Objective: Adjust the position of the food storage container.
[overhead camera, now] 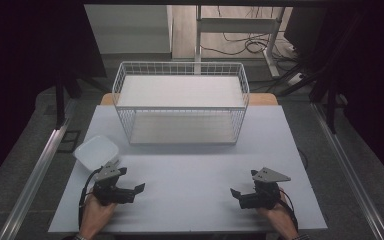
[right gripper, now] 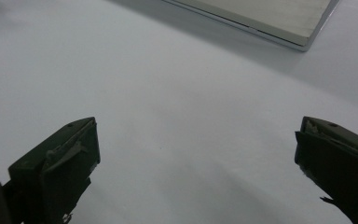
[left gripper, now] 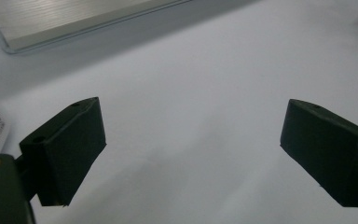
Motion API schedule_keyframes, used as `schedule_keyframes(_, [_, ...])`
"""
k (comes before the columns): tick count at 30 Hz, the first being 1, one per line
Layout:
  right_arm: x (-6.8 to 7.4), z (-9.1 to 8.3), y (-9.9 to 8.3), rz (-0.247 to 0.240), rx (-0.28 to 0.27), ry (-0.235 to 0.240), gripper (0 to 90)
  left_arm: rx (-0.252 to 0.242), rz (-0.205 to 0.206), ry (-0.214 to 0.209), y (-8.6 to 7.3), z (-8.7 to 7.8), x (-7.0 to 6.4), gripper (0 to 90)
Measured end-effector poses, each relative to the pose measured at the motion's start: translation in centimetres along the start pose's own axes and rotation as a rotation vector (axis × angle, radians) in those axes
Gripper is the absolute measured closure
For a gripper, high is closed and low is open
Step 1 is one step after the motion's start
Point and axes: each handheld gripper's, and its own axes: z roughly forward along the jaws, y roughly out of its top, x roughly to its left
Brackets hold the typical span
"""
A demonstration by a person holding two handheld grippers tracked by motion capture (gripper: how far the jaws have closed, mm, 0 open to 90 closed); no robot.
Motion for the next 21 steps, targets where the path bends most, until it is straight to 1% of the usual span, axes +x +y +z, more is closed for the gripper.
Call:
schedule_keyframes(3, [0.27, 0.02, 0.10, -0.040, 0.022, -0.038, 0.0, 0.022, -0.025, -0.013, -0.01, 0.08, 0.19, 6.2])
schedule_keyframes(5, [0.35, -0.03, 0.16, -0.047, 0.030, -0.045, 0.0, 0.029, -0.024, -0.011, 0.01, 0.12, 0.18, 5.8])
schedule_keyframes(7, [0.35, -0.05, 0.20, -0.044, 0.031, -0.045, 0.0, 0.031, -0.023, -0.008, 0.05, 0.10, 0.15, 5.1])
schedule_keyframes(11, [0.12, -0.27, 0.34, -0.014, 0.021, -0.040, 0.0, 0.035, -0.032, -0.015, 0.16, 0.09, 0.24, 4.1])
schedule_keyframes(12, [0.12, -0.27, 0.34, -0.014, 0.021, -0.040, 0.0, 0.035, -0.032, -0.015, 0.16, 0.09, 0.24, 4.0])
schedule_keyframes(13, [0.05, -0.35, 0.39, 0.002, 0.010, -0.036, 0.0, 0.041, -0.036, -0.015, 0.20, 0.13, 0.31, 3.8])
schedule_keyframes(17, [0.05, -0.37, 0.45, 0.011, 0.005, -0.031, 0.0, 0.043, -0.036, -0.014, 0.39, 0.10, 0.32, 3.0])
schedule_keyframes(20, [0.12, -0.37, 0.53, 0.014, 0.006, -0.031, 0.0, 0.031, -0.043, -0.039, 0.62, -0.10, 0.51, 2.5])
schedule_keyframes(21, [0.14, -0.35, 0.55, 0.016, 0.004, -0.030, 0.0, 0.028, -0.048, -0.040, 0.73, -0.18, 0.58, 2.6])
